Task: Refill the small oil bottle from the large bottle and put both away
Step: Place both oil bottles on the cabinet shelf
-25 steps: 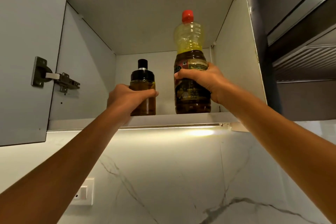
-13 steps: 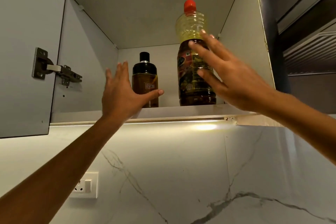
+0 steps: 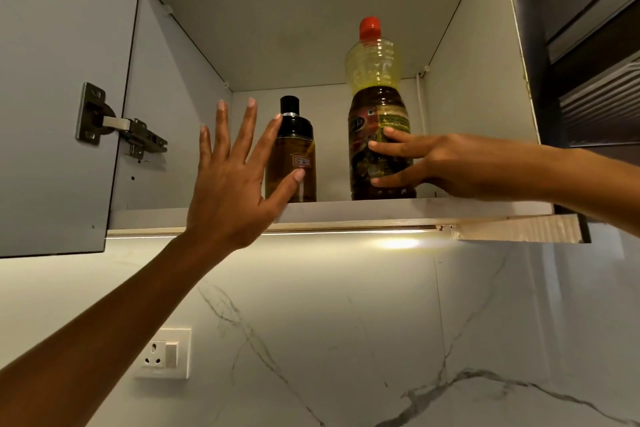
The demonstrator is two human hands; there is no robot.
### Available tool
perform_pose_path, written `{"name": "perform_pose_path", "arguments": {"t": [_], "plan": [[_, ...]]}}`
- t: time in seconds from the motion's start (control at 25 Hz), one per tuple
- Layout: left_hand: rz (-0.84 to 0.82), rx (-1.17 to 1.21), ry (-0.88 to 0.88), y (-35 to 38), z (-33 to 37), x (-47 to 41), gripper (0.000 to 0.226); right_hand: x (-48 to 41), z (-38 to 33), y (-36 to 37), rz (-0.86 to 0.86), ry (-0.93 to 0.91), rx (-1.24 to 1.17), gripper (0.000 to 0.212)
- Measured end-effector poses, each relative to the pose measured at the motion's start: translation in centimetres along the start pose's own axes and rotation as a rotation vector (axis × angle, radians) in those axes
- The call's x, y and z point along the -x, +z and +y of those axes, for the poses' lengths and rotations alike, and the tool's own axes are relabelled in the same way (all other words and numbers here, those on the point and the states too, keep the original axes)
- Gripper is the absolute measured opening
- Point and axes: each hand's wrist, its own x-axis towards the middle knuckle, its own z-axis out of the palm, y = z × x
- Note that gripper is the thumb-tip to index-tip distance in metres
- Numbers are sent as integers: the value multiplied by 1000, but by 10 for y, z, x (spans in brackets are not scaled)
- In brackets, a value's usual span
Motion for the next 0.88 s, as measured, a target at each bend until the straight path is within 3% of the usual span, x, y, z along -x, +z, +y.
{"name": "perform_pose_path", "arguments": {"t": [0.2, 0.32, 0.4, 0.64, 0.88], "plan": [[17, 21, -9, 2, -1, 0, 78, -44, 13, 15, -469, -3, 179, 73], [22, 29, -10, 3, -3, 0, 79, -58, 17, 39, -631, -69, 447, 85], [22, 35, -10, 3, -2, 0, 81, -64, 29, 55, -631, -139, 569, 88], [41, 61, -13, 3, -2, 0, 79, -77, 69, 98, -537, -249, 633, 90], [47, 66, -20, 3, -1, 1, 79, -85, 72, 104, -577, -234, 641, 90]]}}
